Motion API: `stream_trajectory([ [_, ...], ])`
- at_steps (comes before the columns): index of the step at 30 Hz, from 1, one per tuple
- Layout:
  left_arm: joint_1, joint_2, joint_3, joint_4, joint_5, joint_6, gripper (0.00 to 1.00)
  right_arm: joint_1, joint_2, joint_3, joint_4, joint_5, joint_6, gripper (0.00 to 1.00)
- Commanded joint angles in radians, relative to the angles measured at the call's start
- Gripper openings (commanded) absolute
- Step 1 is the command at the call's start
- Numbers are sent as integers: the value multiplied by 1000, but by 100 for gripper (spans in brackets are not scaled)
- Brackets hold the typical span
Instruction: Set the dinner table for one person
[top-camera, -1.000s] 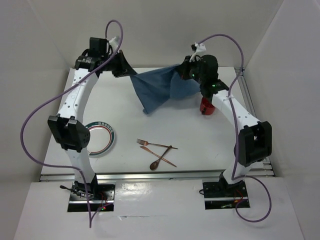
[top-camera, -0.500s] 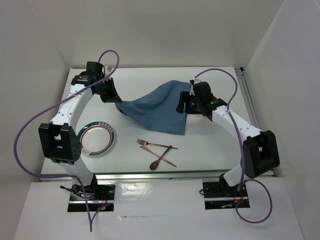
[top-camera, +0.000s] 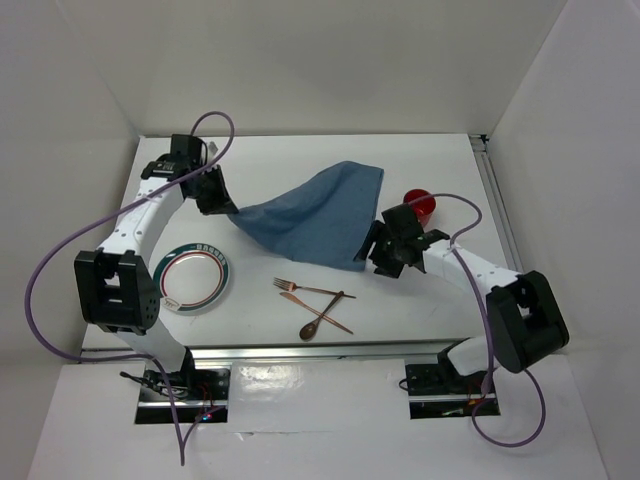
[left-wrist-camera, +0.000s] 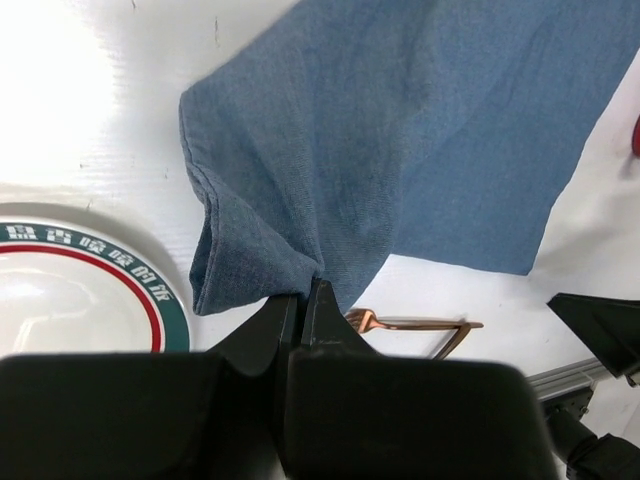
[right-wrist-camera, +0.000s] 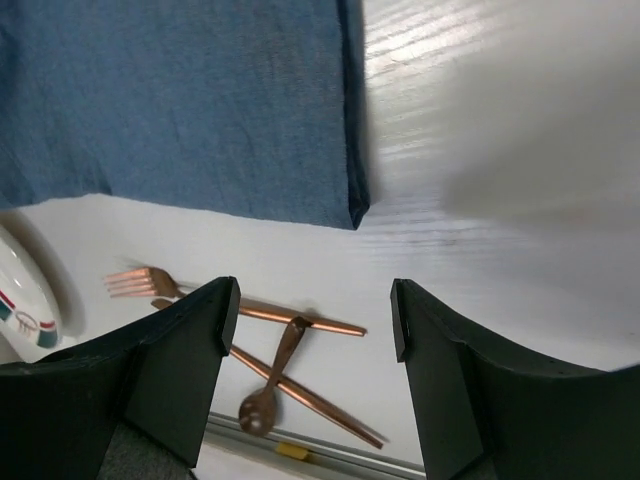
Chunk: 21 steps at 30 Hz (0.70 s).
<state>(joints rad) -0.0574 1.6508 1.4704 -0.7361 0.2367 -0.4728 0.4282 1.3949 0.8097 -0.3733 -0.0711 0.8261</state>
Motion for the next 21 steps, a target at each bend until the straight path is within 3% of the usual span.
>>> stream_trajectory([
  [1,4,-46,-5,30,15,-6,0,12,47,-21,83,14,160,74],
  [12,-5,-46,4,30,6,-6,0,44,199,-55,244,106,252,66],
  [16,-5,-46,4,30,15,3,0,73,237,-46,277,194,277,49],
  [17,-5,-46,4,30,15,3,0,73,237,-46,277,204,277,41],
  [18,-5,-46,13,30,15,3,0,73,252,-14,264,205,277,16],
  [19,-5,-46,13,30,15,3,0,73,253,3,248,217,277,4],
  [21,-5,-46,34,17,4,3,0,83,231,41,215,232,277,0],
])
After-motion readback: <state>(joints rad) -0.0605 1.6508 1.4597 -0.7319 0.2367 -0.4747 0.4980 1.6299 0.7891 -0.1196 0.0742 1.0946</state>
